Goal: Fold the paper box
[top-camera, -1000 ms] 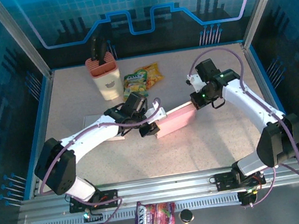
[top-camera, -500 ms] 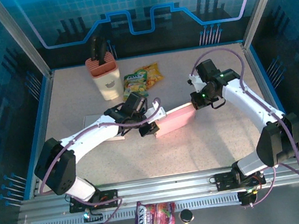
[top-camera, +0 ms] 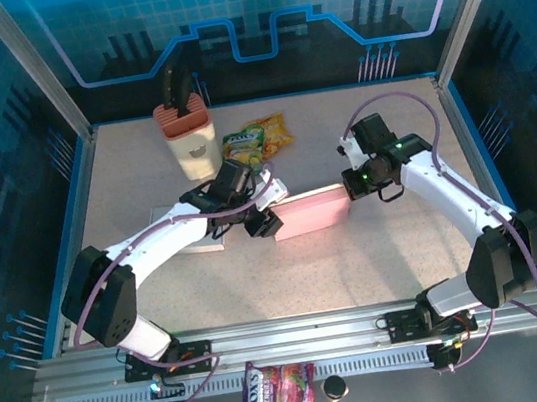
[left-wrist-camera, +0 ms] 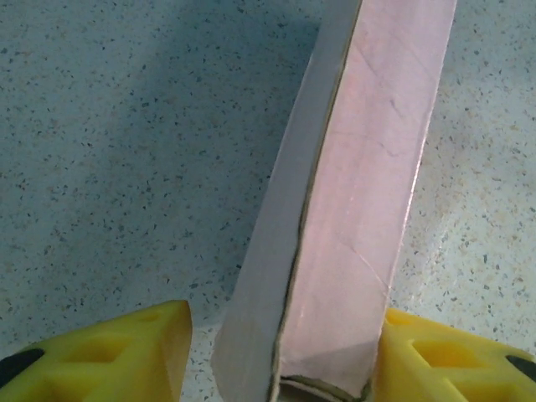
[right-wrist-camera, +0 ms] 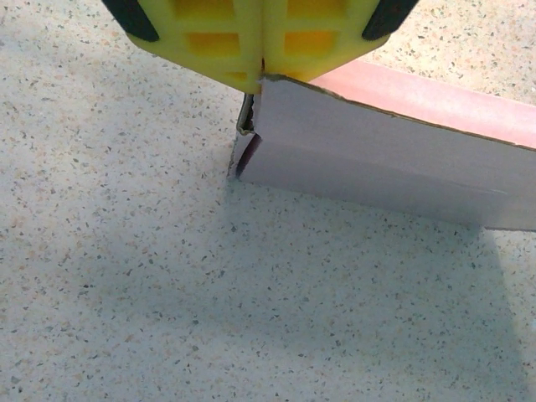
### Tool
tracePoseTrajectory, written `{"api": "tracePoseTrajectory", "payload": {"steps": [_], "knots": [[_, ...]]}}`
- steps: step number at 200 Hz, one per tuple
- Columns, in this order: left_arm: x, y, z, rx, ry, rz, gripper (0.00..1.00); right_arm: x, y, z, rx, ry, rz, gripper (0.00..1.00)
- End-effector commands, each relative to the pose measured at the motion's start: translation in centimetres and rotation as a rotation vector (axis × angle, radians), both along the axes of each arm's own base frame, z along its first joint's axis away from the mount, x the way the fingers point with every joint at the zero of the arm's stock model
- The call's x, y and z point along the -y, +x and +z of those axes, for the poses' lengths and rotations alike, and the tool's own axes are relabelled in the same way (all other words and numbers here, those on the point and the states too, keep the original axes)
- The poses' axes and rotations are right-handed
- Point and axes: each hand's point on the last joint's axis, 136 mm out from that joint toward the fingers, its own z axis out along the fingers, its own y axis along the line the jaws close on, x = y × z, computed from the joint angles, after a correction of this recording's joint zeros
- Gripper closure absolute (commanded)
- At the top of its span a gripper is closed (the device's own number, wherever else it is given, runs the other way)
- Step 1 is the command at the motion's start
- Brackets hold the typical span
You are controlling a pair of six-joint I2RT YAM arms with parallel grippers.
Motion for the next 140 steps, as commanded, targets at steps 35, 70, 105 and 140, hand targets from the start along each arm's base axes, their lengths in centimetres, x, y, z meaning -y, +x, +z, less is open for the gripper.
{"api": "tracePoseTrajectory", "payload": {"steps": [35,70,105,140], "knots": [[0.3,-0.9,0.8,-0.036,-0.069,0.020,0.47,-1.0,-1.5,-1.1,-0.039,-0.008,-0.028,1.00],[0.4,-0.9,0.8,-0.037,-0.068,0.018,0.54,-1.0,-2.0,-1.8,-0.033,-0.030,-0.049,1.00],[0.1,-0.6,1.5,-0.008,-0.076,0.046,0.50,-0.9,-2.1,-1.6,0.010,-0.048,-0.060,1.00],[-0.3,-0.7,3.2,0.027,-0.125,0.104,0.45,-1.0,-2.1,-1.5,0.026,-0.051,-0.088,1.00]]}}
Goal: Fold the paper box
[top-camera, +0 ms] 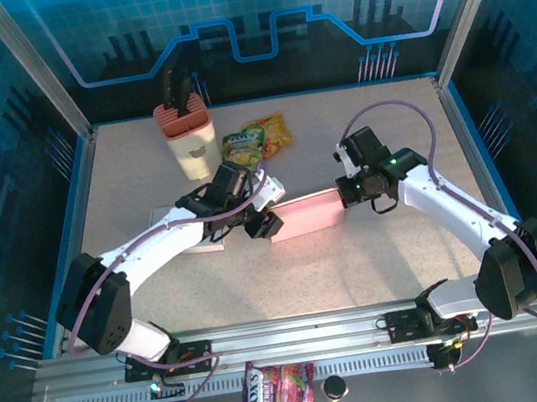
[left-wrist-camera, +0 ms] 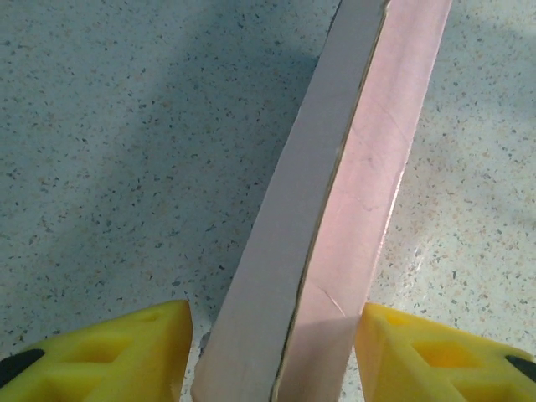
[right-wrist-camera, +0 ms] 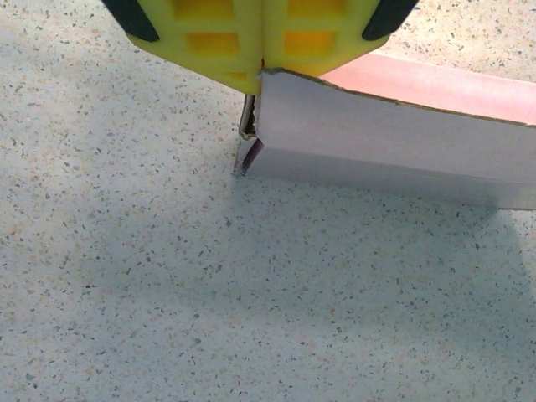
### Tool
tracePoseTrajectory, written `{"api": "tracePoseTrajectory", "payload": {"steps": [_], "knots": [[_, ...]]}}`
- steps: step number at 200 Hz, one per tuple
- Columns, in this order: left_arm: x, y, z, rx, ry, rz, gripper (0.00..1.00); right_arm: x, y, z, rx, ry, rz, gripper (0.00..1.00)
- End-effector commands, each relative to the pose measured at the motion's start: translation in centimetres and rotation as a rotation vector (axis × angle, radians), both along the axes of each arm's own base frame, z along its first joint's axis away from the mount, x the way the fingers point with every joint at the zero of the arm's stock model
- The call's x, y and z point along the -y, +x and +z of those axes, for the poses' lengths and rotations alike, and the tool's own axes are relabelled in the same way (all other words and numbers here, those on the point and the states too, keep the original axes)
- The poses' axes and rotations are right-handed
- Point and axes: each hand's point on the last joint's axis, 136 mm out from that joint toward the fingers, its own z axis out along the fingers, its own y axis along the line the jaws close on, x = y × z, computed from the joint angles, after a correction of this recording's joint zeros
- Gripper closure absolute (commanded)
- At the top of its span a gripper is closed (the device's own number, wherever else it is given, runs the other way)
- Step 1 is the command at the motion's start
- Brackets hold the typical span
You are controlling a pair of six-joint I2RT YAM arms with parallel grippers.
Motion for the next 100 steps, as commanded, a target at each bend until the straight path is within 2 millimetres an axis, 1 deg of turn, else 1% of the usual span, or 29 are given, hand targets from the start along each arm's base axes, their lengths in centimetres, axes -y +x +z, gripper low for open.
{"api": "tracePoseTrajectory", "payload": {"steps": [1,31,49,62,80,100], "knots": [[-0.2,0.0,2.2,0.046,-0.059,0.050,0.45,0.2,-1.3,-1.2,-0.043,-0.027,-0.024,1.00],[-1.1,0.0,4.1,0.053,-0.110,0.154,0.45,0.0,-1.2,-0.9,-0.033,-0.027,-0.041,1.00],[-2.1,0.5,5.6,0.039,-0.154,0.275,0.48,-0.2,-1.2,-1.0,-0.036,-0.026,-0.045,1.00],[-2.8,0.6,6.5,-0.019,-0.193,0.366,0.49,-0.3,-1.2,-1.0,-0.043,-0.030,-0.050,1.00],[-3.3,0.1,6.7,-0.146,-0.210,0.462,0.51,-0.2,-1.2,-1.0,-0.048,-0.034,-0.061,1.00],[-3.5,-1.5,5.8,-0.303,-0.157,0.486,0.56,-0.4,-1.1,-0.7,-0.043,-0.029,-0.062,1.00]]}}
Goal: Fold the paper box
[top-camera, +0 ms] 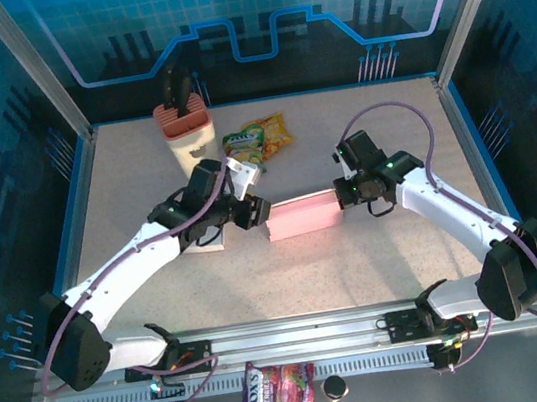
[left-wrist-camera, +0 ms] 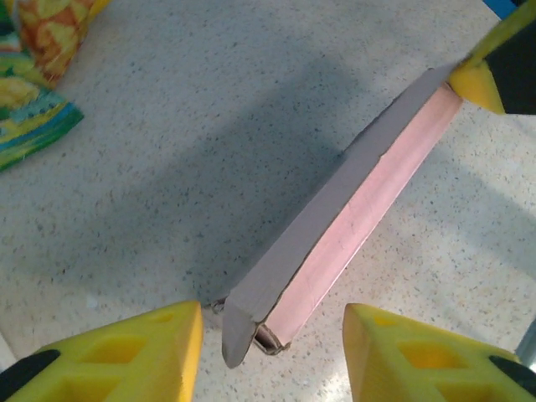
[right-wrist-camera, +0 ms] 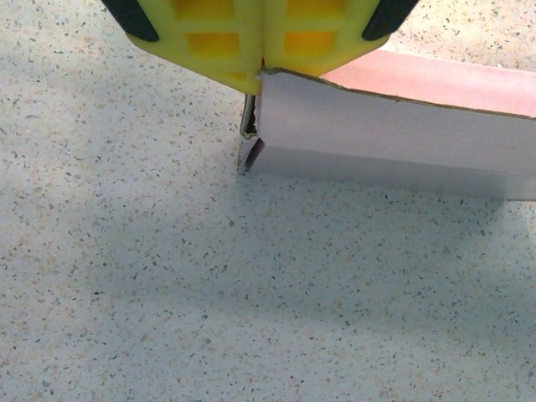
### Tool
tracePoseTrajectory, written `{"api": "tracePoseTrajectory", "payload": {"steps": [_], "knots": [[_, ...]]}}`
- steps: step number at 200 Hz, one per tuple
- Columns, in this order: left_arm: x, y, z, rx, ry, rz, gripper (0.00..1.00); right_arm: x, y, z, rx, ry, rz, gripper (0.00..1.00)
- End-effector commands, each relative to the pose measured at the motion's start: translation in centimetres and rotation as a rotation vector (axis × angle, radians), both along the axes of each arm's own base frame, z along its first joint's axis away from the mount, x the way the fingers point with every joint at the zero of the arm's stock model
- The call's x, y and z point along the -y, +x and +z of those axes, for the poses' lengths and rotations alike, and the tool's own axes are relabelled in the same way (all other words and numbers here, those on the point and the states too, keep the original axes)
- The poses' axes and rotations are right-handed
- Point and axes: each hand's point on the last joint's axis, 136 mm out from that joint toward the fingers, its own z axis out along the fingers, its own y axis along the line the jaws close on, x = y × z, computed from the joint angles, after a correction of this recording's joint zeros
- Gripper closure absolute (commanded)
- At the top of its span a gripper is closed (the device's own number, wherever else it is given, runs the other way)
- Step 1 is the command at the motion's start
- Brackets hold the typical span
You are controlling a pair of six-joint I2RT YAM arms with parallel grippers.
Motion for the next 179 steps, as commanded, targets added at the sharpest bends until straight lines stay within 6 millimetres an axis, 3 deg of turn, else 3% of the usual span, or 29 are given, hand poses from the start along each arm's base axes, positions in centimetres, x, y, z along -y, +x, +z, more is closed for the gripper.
{"api": "tracePoseTrajectory", "payload": {"steps": [1,32,179], "knots": [[-0.8,-1.7,-0.6,-0.235,-0.007,0.103,0.56,-0.1,-0.9,-0.8,-0.053,-0.017,-0.009,1.00],[-1.4,-2.9,-1.1,-0.313,0.076,0.066,0.57,-0.3,-0.8,-0.6,-0.053,-0.010,-0.004,1.00],[-1.0,0.0,-2.7,-0.285,0.224,0.005,0.53,-0.5,-0.9,-0.8,-0.067,0.006,-0.006,1.00]]}}
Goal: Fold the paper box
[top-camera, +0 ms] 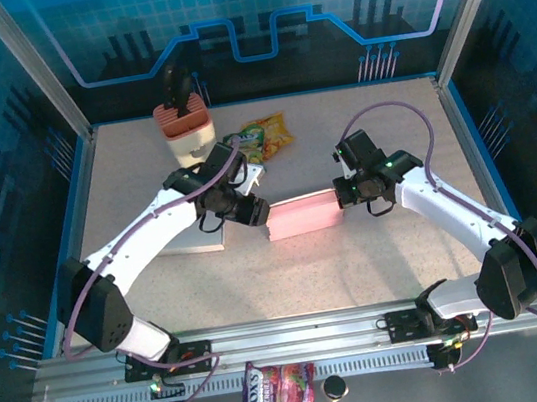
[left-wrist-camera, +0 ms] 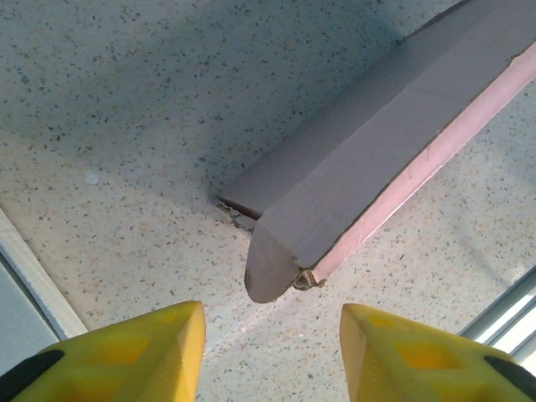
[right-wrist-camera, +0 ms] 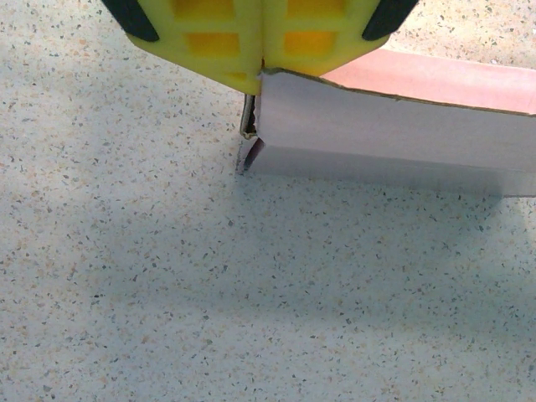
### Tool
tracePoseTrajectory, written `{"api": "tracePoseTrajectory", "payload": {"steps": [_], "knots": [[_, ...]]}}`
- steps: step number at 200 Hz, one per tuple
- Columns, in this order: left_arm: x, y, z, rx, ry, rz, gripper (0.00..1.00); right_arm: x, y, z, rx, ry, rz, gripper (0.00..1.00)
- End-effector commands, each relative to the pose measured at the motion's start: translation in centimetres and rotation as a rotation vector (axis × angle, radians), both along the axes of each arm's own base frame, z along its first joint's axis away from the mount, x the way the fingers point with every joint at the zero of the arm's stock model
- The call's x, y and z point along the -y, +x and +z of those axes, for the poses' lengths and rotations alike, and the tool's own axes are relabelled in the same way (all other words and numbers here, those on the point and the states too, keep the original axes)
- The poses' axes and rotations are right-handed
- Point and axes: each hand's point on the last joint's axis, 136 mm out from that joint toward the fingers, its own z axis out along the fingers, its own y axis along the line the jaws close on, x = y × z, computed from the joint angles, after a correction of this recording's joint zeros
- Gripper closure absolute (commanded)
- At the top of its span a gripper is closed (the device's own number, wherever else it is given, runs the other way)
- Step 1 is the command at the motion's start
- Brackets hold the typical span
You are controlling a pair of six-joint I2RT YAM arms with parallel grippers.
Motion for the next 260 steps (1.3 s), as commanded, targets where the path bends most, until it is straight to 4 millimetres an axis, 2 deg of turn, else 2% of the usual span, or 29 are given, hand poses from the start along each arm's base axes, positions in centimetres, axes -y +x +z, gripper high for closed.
{"api": "tracePoseTrajectory", "payload": {"steps": [1,95,130,160,204,260], "knots": [[0.0,0.8,0.5,0.017,0.018,-0.012,0.53,-0.4,-1.0,-0.9,-0.062,-0.002,0.010,1.00],[0.7,0.9,0.1,0.002,0.002,-0.036,0.66,-0.3,-1.1,-0.9,-0.062,0.002,0.007,1.00],[0.8,1.0,-0.1,-0.004,0.005,-0.035,0.75,-0.3,-1.1,-0.9,-0.062,0.001,0.005,1.00],[1.1,1.1,-0.1,-0.003,0.008,-0.040,0.78,-0.3,-1.1,-0.8,-0.060,0.001,0.004,1.00],[1.1,1.4,0.1,0.010,0.014,-0.024,0.88,-0.3,-1.2,-0.9,-0.062,0.002,0.001,1.00],[1.9,0.9,0.3,-0.076,-0.032,0.036,0.99,-0.2,-1.3,-1.1,-0.059,0.005,-0.013,1.00]]}}
